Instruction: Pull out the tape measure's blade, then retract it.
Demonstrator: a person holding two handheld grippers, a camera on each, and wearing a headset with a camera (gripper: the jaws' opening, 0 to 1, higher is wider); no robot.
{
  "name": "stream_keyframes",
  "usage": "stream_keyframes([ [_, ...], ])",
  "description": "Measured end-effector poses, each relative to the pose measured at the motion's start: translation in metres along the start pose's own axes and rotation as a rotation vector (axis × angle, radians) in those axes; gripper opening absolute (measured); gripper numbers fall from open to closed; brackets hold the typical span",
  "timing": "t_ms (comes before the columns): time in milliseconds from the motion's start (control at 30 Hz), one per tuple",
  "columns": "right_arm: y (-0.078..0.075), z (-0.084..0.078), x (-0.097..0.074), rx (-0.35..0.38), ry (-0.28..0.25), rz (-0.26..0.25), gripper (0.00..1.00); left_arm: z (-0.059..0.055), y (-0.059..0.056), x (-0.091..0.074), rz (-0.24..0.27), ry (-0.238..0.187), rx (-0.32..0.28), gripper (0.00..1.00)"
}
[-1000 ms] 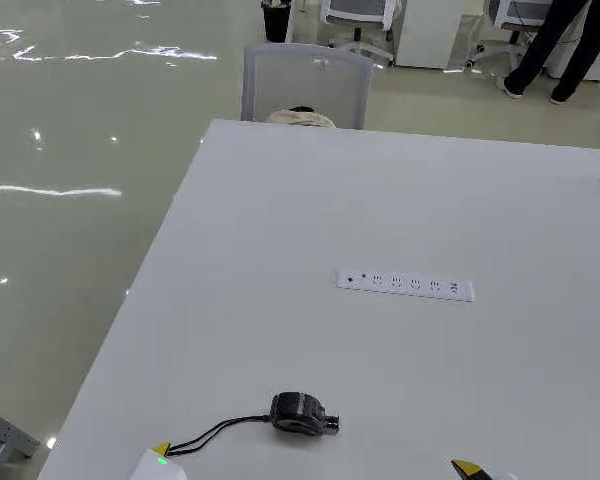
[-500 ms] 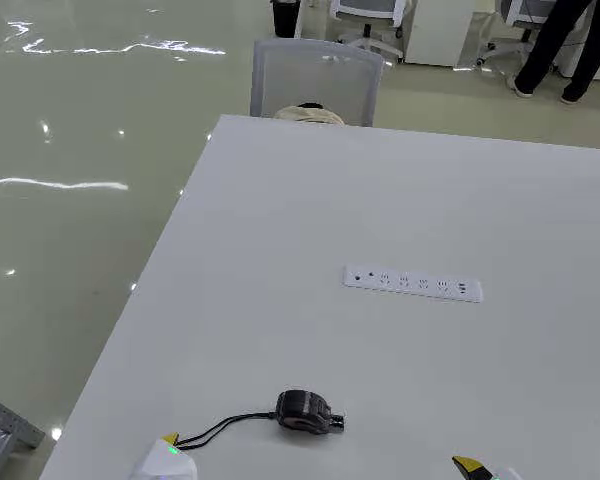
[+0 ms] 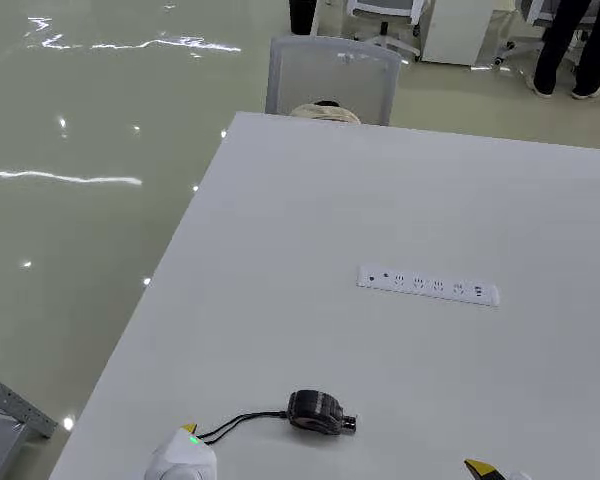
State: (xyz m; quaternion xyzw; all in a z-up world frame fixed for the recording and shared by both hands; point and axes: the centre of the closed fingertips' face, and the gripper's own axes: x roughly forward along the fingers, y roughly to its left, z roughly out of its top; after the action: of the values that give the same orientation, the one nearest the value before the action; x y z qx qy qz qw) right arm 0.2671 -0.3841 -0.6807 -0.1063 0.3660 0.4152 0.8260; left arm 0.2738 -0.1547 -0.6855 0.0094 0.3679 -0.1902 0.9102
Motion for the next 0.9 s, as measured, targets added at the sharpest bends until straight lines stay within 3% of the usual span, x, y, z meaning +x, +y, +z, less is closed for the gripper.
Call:
stream_keyframes([
  [900, -0.007, 0.003, 0.019, -0.018, 0.024, 0.022, 0.94, 0.01, 0.001, 0.026, -0.034, 0.017, 0.055, 0.98],
])
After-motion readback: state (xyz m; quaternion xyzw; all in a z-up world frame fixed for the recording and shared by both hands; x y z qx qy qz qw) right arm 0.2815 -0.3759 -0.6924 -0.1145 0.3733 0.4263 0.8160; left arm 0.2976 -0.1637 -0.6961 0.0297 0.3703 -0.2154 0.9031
